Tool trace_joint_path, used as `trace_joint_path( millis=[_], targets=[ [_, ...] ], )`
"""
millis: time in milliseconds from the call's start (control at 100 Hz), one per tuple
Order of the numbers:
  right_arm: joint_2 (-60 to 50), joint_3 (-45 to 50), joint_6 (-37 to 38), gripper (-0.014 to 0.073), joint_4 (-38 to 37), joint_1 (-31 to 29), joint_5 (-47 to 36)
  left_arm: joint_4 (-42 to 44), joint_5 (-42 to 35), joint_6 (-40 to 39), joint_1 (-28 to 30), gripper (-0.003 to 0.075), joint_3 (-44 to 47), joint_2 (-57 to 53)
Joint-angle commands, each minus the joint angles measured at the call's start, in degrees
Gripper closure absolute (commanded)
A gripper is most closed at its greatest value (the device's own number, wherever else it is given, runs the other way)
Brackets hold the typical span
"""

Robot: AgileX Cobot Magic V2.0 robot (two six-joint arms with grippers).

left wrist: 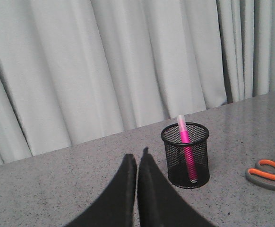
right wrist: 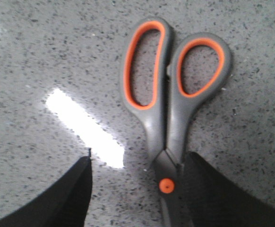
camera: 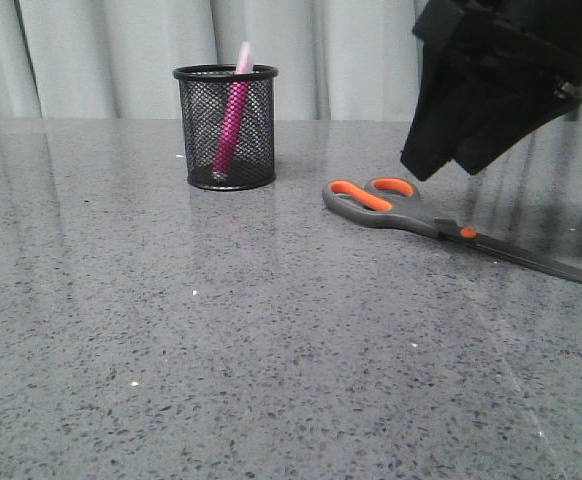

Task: Put pen and scissors into bin
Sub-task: 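Move the right gripper down over the scissors handles, then close the right gripper on the scissors handles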

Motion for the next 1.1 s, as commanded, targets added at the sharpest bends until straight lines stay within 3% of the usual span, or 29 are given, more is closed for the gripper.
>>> trace_joint_path(
  millis=[0,330,1090],
  targets=[
    [-0.9,-2.1,-0.8,0.0211,-1.6,0.1,-1.0,-1.7,-3.0,-0.6,0.2,0.0742,-1.3,0.6],
    [2.3,-2.1,-0.8,0.0211,-5.6,3.7,-4.4,-1.7,-3.0,-0.6,0.2,0.0742,-1.3,0.6],
    [4.8,-2.1,-0.7,0.0211,-10.7,3.7,-8.9,-2.1,-3.0,-0.6,0.2,0.0742,-1.3,0.6]
  ],
)
